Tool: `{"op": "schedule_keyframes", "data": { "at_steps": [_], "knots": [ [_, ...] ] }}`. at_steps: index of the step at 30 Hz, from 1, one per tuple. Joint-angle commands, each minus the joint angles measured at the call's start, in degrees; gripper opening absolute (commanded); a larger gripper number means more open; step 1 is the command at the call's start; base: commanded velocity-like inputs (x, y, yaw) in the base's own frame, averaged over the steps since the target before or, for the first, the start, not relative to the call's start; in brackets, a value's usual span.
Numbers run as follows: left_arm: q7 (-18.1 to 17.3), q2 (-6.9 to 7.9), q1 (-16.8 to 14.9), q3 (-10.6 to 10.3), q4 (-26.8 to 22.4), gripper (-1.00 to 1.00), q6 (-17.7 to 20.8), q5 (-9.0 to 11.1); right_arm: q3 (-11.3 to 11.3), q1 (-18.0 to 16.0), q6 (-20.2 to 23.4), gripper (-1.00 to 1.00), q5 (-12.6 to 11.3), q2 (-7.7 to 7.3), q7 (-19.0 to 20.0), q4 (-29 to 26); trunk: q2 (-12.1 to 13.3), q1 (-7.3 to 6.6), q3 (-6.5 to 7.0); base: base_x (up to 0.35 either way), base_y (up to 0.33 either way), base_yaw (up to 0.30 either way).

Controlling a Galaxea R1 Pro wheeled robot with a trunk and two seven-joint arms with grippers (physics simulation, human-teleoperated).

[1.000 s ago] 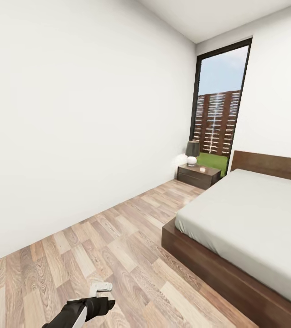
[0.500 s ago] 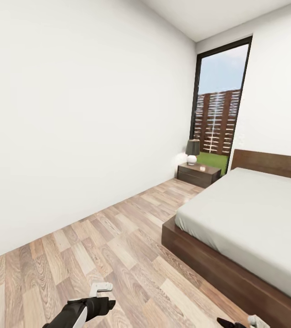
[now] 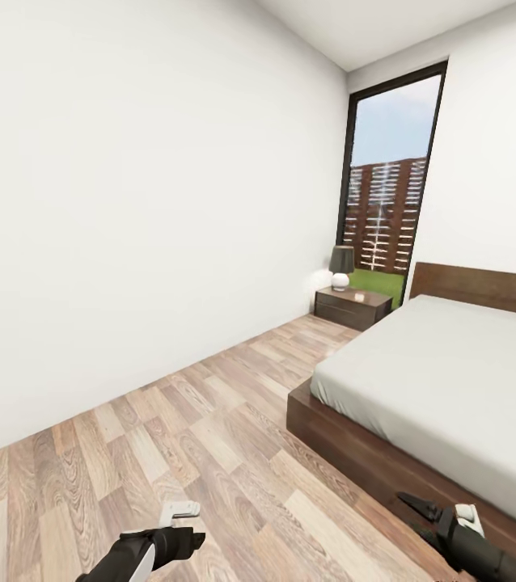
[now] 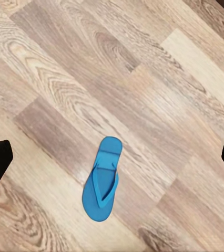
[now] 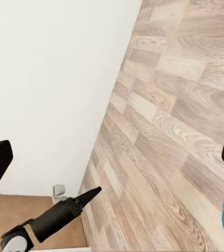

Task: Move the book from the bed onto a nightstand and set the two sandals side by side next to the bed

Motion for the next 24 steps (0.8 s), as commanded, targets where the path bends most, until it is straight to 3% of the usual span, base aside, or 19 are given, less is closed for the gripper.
{"op": "schedule_keyframes", "data": {
  "at_steps": [1,4,7,19,24],
  "knots": [
    [-0.1,0.0,0.0,0.0,-0.1,1.0,0.4,0.3,-0.1,0.0,0.7,1.0,-1.6,-0.31,0.1,0.0,-0.4,0.22,-0.24,0.0,0.0,0.0],
    [-0.1,0.0,0.0,0.0,-0.1,1.0,0.3,0.3,-0.1,0.0,1.6,1.0,-5.9,-1.02,0.1,0.1,-1.6,0.88,-0.78,0.0,0.0,0.0],
    [-0.1,0.04,0.0,0.0,-0.1,1.0,0.3,0.3,-0.1,0.0,1.9,1.0,-7.7,-1.28,0.0,0.1,-2.9,1.54,-1.32,0.0,0.0,0.0],
    [-0.2,0.18,0.1,0.0,-0.1,1.0,0.4,0.3,0.0,-0.1,2.1,1.0,-8.9,-1.33,-0.1,0.2,-7.7,4.18,-3.48,0.0,0.0,0.0],
    [-0.3,0.24,0.1,1.0,-0.1,1.0,0.4,0.5,0.1,0.0,2.1,1.0,-8.9,-1.32,-0.1,0.2,-9.7,5.27,-4.37,0.0,0.0,0.0]
  ]
}}
